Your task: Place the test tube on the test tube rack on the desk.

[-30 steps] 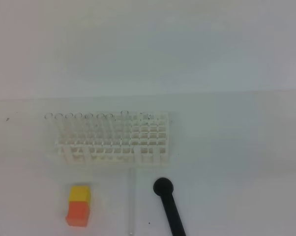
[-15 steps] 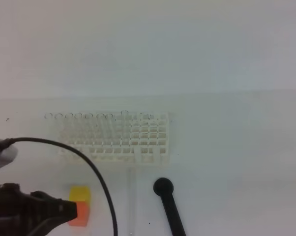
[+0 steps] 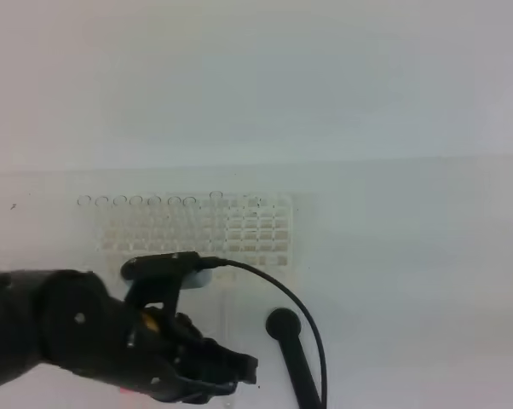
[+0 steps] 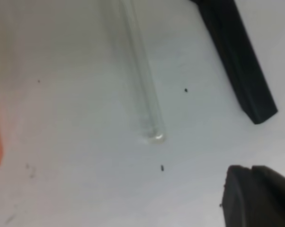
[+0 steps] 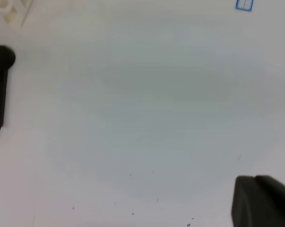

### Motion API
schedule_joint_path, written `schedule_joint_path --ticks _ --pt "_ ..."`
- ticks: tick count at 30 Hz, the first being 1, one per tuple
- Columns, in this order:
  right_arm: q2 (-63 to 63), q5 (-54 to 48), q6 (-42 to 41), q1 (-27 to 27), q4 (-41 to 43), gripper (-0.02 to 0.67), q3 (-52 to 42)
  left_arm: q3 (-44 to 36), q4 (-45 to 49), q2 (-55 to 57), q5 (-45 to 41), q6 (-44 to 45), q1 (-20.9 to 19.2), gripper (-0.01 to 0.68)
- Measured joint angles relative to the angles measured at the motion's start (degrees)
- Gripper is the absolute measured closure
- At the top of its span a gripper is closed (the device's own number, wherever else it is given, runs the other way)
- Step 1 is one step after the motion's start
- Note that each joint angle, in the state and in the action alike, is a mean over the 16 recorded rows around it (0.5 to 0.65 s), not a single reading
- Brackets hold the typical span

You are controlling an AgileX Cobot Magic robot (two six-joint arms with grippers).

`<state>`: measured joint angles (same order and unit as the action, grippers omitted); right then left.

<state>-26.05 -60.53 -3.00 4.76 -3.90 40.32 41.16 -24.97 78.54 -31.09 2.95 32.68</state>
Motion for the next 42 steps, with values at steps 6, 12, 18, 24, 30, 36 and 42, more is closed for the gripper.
schedule_joint_path --ticks 6,12,18,24,30,36,42 --pt "-0.97 -1.12 -0.24 0.0 -0.26 0.612 0.0 5.06 12.62 7.98 2.03 -13.56 5.21 0.494" --pt "-1.08 -1.48 -0.33 0.0 -0.35 0.59 0.0 9.36 17.78 15.07 1.11 -19.34 6.06 0.354" --pt "-1.08 -1.61 -0.4 0.0 -0.44 0.583 0.0 12.75 18.72 20.92 -0.65 -20.32 6.06 0.284" --pt "-1.08 -1.62 -0.51 0.0 -0.52 0.583 0.0 14.76 19.38 24.35 -2.62 -20.34 6.08 0.278" --pt "-1.12 -1.62 -0.65 0.0 -0.59 0.583 0.0 15.25 20.26 25.57 -3.67 -20.28 6.09 0.323" --pt "-1.15 -1.62 -0.76 0.0 -0.6 0.583 0.0 15.33 20.86 25.78 -4.33 -20.3 6.1 0.426" --pt "-1.17 -1.57 -0.81 0.0 -0.62 0.583 0.0 15.71 21.53 25.88 -5.26 -20.36 6.1 0.524"
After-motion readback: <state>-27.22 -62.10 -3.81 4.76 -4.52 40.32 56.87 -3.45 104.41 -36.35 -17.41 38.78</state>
